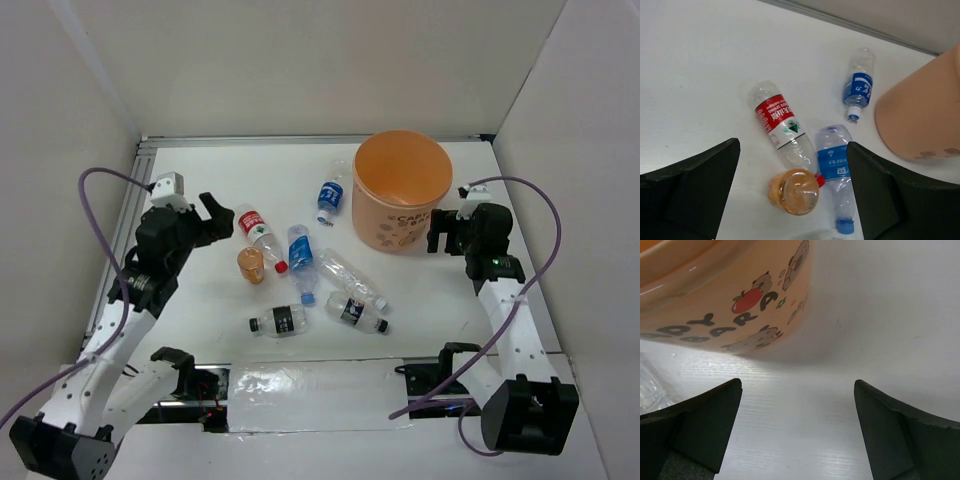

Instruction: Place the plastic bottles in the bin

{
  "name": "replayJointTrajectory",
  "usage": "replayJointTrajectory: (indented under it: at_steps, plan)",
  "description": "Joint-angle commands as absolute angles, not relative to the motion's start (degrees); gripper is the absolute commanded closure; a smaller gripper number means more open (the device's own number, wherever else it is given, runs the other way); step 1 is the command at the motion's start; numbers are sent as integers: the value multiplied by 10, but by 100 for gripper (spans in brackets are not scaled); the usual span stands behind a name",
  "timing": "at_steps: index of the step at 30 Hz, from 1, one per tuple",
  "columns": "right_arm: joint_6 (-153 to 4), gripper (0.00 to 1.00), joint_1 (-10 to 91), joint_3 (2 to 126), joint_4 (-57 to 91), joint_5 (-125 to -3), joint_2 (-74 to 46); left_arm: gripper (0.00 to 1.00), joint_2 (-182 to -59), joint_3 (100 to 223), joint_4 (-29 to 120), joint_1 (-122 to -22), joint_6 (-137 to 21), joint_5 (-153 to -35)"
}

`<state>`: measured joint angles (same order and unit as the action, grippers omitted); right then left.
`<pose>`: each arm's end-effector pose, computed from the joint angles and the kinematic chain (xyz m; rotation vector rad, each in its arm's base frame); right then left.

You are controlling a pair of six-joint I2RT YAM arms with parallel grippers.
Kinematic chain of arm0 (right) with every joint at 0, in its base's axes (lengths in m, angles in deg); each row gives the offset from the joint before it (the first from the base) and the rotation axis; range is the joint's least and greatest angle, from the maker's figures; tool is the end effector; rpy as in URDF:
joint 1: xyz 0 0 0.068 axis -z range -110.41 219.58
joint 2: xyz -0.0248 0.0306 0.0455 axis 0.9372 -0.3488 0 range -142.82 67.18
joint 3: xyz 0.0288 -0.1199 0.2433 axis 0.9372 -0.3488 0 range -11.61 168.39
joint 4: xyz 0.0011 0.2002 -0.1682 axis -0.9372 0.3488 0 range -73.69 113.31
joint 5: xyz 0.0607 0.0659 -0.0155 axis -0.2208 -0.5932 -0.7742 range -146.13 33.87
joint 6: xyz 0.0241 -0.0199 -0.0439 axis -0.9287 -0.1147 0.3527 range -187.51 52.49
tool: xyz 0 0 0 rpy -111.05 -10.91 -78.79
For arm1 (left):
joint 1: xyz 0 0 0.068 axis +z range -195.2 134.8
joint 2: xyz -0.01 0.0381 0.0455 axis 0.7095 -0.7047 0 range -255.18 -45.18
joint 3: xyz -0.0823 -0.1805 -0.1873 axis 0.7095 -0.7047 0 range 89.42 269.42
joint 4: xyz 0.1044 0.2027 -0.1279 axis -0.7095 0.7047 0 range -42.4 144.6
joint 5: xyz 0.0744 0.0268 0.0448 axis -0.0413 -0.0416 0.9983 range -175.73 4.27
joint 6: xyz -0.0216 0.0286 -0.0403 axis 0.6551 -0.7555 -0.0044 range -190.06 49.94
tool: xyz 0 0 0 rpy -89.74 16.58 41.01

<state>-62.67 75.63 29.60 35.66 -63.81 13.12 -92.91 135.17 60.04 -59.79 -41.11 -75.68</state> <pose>0.2092 -0.0173 0.2730 -0.0561 2.1266 0.0308 0.1901 -0.0431 0.3332 -0.3527 1.8005 -0.3771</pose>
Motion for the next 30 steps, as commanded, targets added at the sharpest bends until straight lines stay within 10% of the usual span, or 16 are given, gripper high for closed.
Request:
replayJointTrajectory:
  at_steps: [1, 10, 15, 17, 18, 19, 23, 24, 30]
  plan:
    - [-607, 0, 757, 315, 389, -635, 158, 0, -906, 1361, 668, -597, -358, -785]
    - [-519, 0, 757, 315, 420, -715, 221, 0, -881, 1344, 696, -597, -358, -826]
    - [-424, 3, 757, 330, 478, -829, 216, 18, -875, 1338, 712, -597, -363, -846]
    - [-377, 40, 757, 341, 508, -890, 216, 50, -869, 1333, 712, -597, -358, -855]
    - [-364, 74, 757, 341, 515, -921, 216, 58, -864, 1333, 712, -597, -358, -864]
    - [-364, 76, 757, 348, 516, -971, 216, 62, -864, 1326, 718, -597, -353, -870]
    - [-353, 39, 705, 363, 521, -1002, 191, 35, -859, 1313, 729, -608, -347, -901]
    - [-343, 36, 651, 371, 530, -991, 182, 20, -859, 1306, 738, -608, -341, -901]
    - [-371, 26, 471, 371, 497, -913, 132, 8, -832, 1296, 752, -638, -325, -887]
